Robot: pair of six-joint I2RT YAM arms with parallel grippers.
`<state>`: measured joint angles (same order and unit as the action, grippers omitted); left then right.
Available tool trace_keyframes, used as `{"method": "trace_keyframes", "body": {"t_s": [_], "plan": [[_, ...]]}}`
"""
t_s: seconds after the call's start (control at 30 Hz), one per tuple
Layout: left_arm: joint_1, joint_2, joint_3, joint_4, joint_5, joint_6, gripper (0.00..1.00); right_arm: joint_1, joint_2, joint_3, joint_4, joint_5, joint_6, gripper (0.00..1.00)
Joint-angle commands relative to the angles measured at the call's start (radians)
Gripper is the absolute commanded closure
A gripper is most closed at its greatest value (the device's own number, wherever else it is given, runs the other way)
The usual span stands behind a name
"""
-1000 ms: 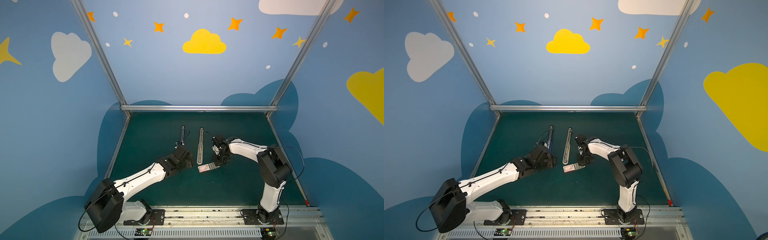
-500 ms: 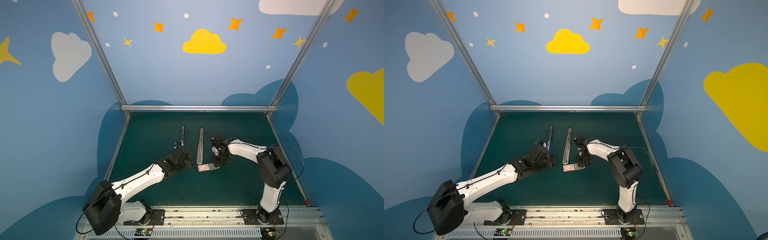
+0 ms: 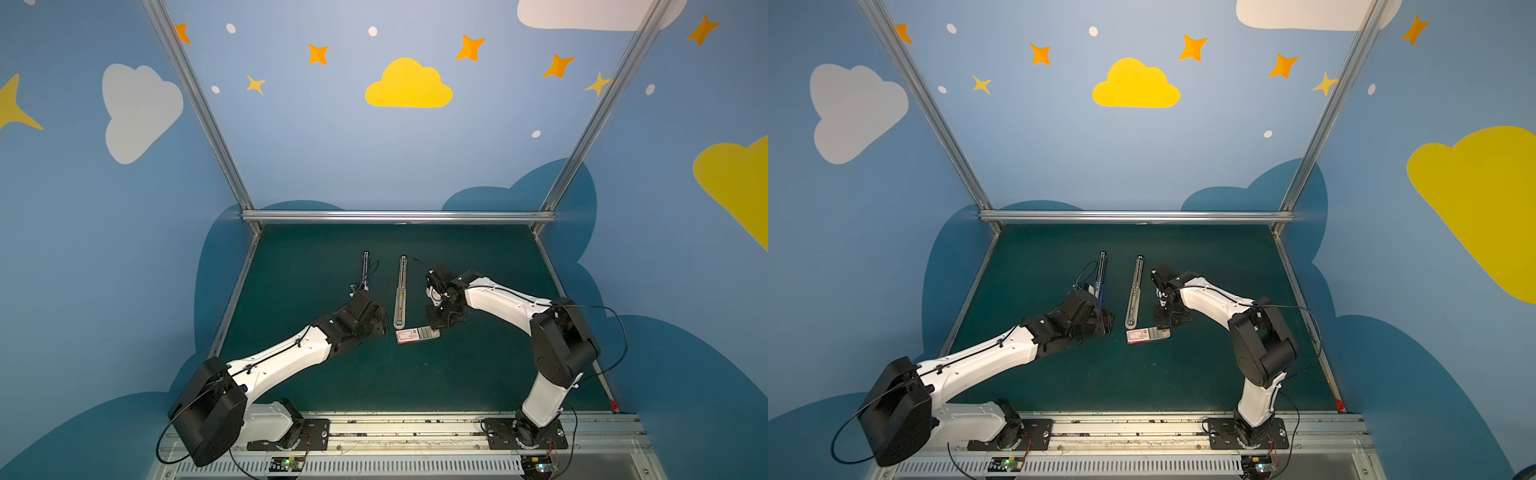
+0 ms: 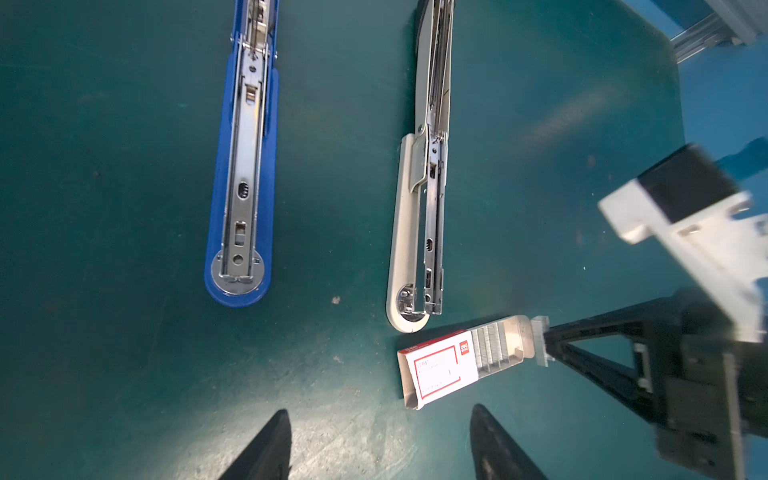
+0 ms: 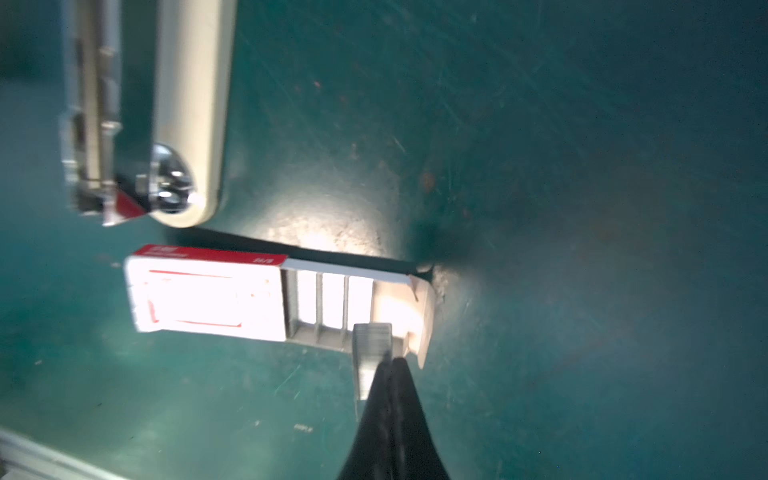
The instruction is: Load the staples into the stapler
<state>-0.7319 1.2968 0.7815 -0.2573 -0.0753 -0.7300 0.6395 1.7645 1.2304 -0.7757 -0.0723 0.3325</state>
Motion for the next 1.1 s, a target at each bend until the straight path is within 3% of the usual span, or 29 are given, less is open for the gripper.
{"method": "trace_keyframes", "body": {"t_s": [0.0, 0.1, 0.37, 0.57, 0.77, 1.07], "plan": [[0.003, 0.006, 0.021, 0.006, 0.007, 0.008, 0.32, -0.014, -0.045, 0.022, -0.036, -0.029, -0.011, 1.00], [0.017, -0.021, 0.013, 0.043, 0.080, 0.022, 0.32, -0.039, -0.087, 0.019, -0.023, -0.124, -0.027, 1.00], [0.174, -0.180, -0.126, 0.428, 0.521, -0.025, 0.42, -0.139, -0.190, 0.026, 0.141, -0.707, -0.046, 1.00], [0.240, -0.248, -0.184, 0.647, 0.729, -0.086, 0.43, -0.166, -0.206, 0.003, 0.330, -1.019, 0.052, 1.00], [0.275, -0.250, -0.246, 0.913, 0.848, -0.214, 0.35, -0.158, -0.218, -0.050, 0.601, -1.237, 0.219, 1.00], [0.275, -0.221, -0.230, 1.025, 0.882, -0.288, 0.36, -0.108, -0.215, -0.070, 0.745, -1.341, 0.307, 1.00]]}}
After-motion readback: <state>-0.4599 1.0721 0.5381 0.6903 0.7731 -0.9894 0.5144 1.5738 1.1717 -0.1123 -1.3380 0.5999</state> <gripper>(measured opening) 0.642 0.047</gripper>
